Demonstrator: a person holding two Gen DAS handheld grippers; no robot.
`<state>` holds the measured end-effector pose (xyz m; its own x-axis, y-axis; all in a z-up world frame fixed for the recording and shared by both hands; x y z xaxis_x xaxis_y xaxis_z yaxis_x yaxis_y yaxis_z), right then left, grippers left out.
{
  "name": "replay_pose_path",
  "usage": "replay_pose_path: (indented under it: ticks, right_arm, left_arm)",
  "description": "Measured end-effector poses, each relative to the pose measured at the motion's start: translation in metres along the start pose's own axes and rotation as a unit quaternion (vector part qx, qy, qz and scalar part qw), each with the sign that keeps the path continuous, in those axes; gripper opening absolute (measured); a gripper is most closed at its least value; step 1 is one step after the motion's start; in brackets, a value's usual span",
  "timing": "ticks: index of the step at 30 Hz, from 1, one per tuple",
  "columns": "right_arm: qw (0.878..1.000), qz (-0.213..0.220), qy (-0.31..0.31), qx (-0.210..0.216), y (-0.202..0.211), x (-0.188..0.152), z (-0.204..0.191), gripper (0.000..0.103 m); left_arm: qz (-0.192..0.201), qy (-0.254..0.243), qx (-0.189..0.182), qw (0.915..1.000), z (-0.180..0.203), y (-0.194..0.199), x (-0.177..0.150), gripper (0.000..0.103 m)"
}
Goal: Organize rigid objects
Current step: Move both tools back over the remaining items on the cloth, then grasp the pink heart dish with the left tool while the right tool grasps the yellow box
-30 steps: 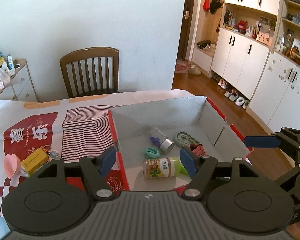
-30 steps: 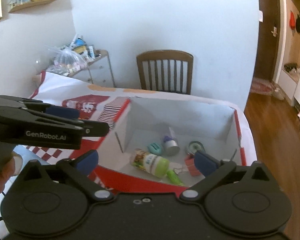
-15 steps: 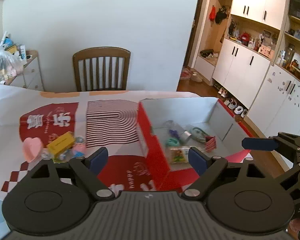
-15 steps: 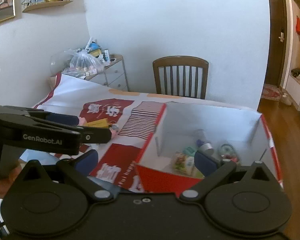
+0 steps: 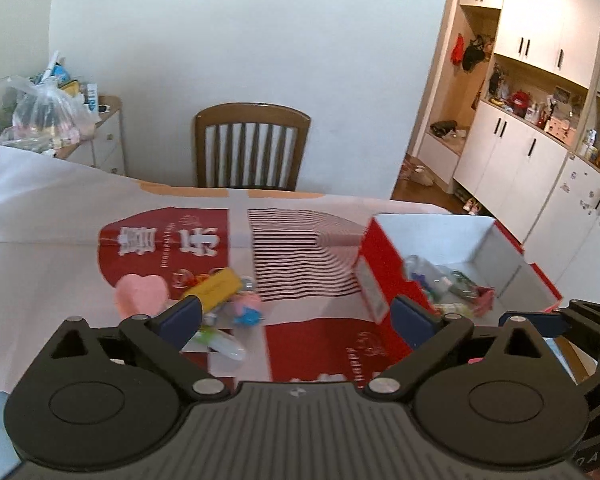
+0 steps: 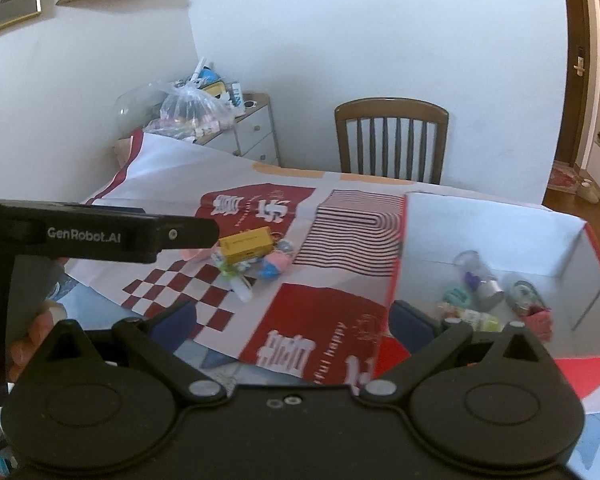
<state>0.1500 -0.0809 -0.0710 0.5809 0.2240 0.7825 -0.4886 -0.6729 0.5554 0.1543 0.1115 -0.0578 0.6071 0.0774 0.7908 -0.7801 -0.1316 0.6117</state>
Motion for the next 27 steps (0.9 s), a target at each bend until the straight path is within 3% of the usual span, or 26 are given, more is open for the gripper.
replay_pose_path:
  ticks: [16,27]
  right_arm:
    - [0.999,-0.042,0.024,0.0,-0.091,0.008,-0.038,0.102]
    - [0.996,-0.082,0.041,-0.003,-0.14,0.006,-0.043,0.094]
  left_arm:
    - [-0.026,0.015,0.033,0.999,-0.092,-0.065,-0.02,0.101]
    - [-0.043,0.016,0.058,0.9973,-0.121,-0.118,-0.027,0.101]
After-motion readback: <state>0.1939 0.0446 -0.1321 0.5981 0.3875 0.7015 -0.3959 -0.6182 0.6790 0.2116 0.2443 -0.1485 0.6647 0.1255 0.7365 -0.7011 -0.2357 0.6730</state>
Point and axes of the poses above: each gripper's, at about its wrist camera, not at the fingertips, and y roughly against the way its jaws point, z to its right, x to its top, the point moved 5 cm from there along -y, roughly the way its jaws point, and after that the axes turned 15 degrees about x, right-handed, at the moved point
